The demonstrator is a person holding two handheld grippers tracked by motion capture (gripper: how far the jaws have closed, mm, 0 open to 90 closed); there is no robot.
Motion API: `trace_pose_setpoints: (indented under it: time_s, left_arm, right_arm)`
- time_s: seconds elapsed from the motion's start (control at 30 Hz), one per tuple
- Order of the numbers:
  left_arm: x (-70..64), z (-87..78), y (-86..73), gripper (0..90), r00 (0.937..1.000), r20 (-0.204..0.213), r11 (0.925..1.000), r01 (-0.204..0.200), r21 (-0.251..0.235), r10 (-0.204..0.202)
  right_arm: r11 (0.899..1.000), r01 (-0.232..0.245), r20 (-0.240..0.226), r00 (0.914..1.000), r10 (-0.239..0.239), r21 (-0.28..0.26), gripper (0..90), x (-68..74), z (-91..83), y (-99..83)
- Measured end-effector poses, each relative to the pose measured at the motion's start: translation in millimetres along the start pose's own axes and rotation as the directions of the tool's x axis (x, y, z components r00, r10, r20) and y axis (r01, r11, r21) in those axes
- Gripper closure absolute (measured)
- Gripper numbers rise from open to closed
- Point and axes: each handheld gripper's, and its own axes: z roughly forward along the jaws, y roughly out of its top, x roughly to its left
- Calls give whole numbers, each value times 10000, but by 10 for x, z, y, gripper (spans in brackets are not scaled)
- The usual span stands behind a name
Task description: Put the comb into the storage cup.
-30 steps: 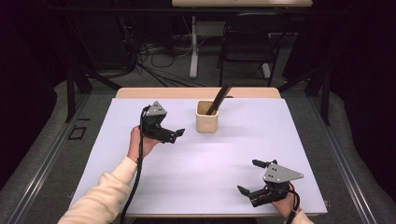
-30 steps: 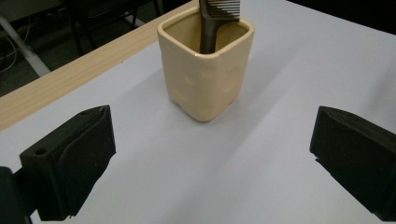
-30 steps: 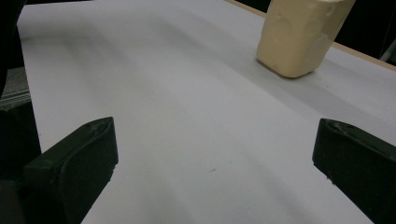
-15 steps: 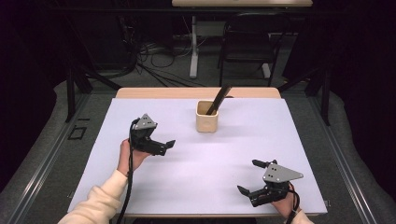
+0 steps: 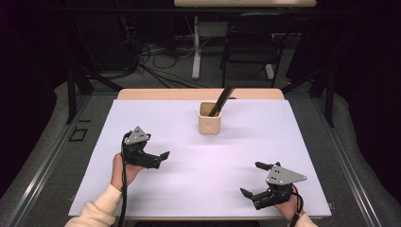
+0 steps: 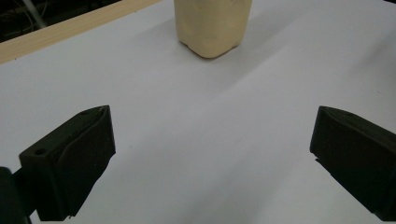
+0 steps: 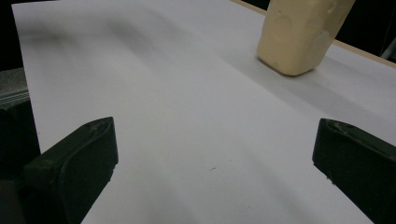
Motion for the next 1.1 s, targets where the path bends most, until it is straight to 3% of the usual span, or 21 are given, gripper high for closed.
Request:
trace_pose_setpoints:
  time_s: [0.77, 1.1]
  left_arm:
    - [-97, -262, -396, 0, 9988, -374, 9995, 318, -77, -321]
    - [-129, -315, -492, 0, 9984, -425, 9993, 378, -42, -380]
  right_arm:
    - [10000, 28, -45, 10000, -27, 52, 0, 3, 9, -1]
    - [10000, 13, -52, 10000, -13, 29, 0, 5, 12, -2]
